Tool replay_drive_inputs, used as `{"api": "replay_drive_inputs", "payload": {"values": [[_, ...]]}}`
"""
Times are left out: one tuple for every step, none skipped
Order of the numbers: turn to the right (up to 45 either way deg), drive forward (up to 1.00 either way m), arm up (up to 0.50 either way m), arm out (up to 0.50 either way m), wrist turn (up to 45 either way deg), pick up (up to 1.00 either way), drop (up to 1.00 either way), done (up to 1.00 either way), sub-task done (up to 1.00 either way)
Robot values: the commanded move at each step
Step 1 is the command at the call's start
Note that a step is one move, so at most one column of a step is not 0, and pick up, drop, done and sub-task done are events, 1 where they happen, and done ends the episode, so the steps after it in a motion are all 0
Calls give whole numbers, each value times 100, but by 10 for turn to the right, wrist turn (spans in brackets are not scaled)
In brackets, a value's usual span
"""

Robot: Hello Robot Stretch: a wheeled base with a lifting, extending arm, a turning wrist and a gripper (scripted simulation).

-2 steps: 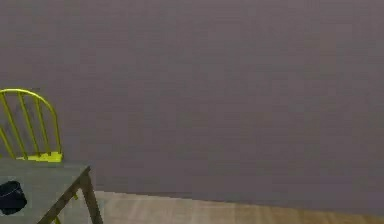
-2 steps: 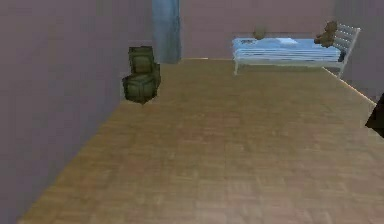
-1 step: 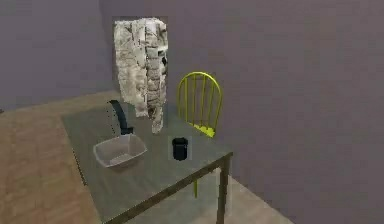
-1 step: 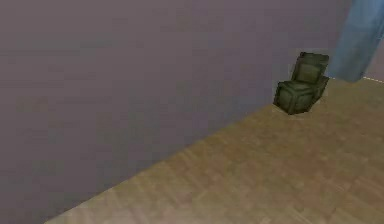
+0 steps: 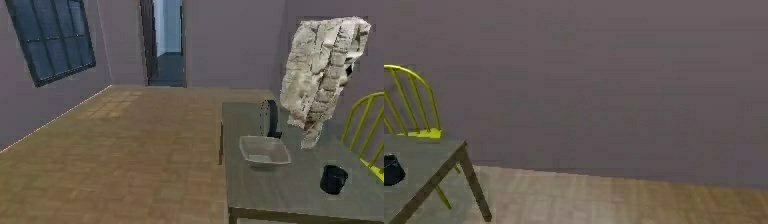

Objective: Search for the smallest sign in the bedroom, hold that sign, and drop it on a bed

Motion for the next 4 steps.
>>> {"api": "replay_drive_inputs", "payload": {"values": [[-450, 0, 0, 0, 0, 0, 0, 0, 0], [-210, 0, 0, 0, 0, 0, 0, 0, 0], [450, 0, 0, 0, 0, 0, 0, 0, 0], [390, 0, 0, 0, 0, 0, 0, 0, 0]]}}
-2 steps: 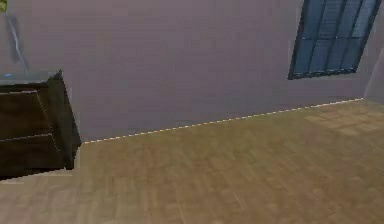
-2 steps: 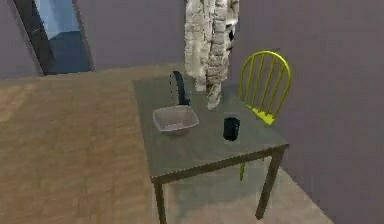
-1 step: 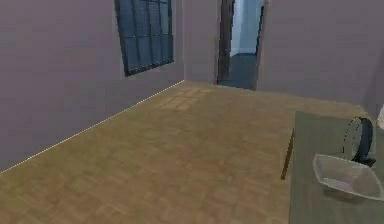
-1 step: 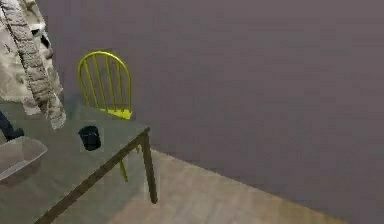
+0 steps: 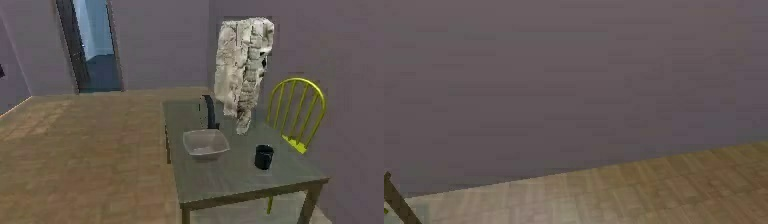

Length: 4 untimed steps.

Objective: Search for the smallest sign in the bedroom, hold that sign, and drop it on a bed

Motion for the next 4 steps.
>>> {"api": "replay_drive_inputs", "payload": {"values": [[0, 40, 0, 0, 0, 0, 0, 0, 0], [-450, 0, 0, 0, 0, 0, 0, 0, 0], [-330, 0, 0, 0, 0, 0, 0, 0, 0], [0, 0, 50, 0, 0, 0, 0, 0, 0]]}}
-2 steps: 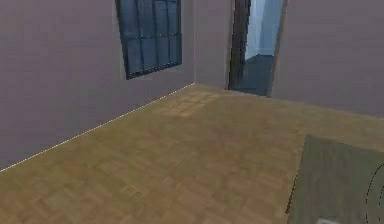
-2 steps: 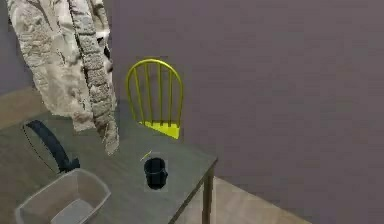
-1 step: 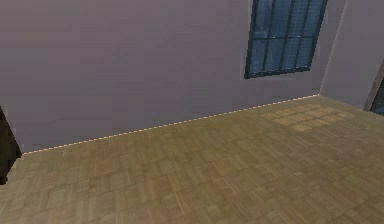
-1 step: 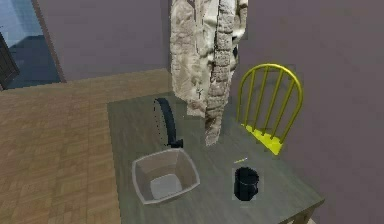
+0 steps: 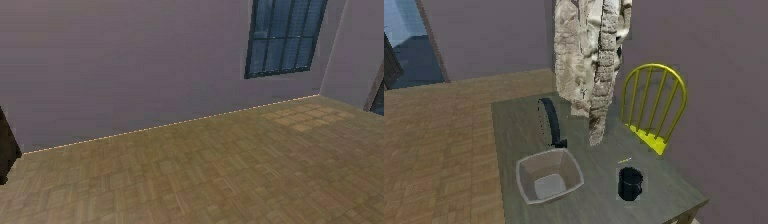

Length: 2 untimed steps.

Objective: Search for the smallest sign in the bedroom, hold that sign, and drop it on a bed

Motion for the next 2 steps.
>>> {"api": "replay_drive_inputs", "payload": {"values": [[0, 0, 38, 0, 0, 0, 0, 0, 0], [0, 0, 0, 40, 0, 0, 0, 0, 0]]}}
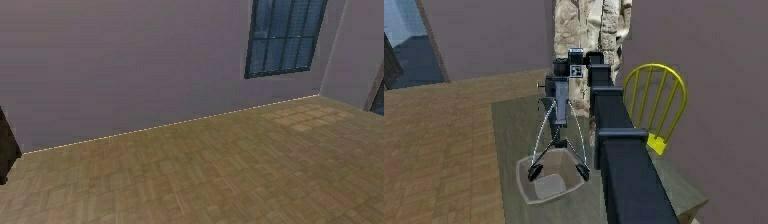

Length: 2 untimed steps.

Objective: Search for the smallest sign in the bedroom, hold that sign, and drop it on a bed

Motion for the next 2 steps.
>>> {"api": "replay_drive_inputs", "payload": {"values": [[0, 0, 0, 0, 450, 0, 0, 0, 0], [0, 0, 0, 0, 450, 0, 0, 0, 0]]}}
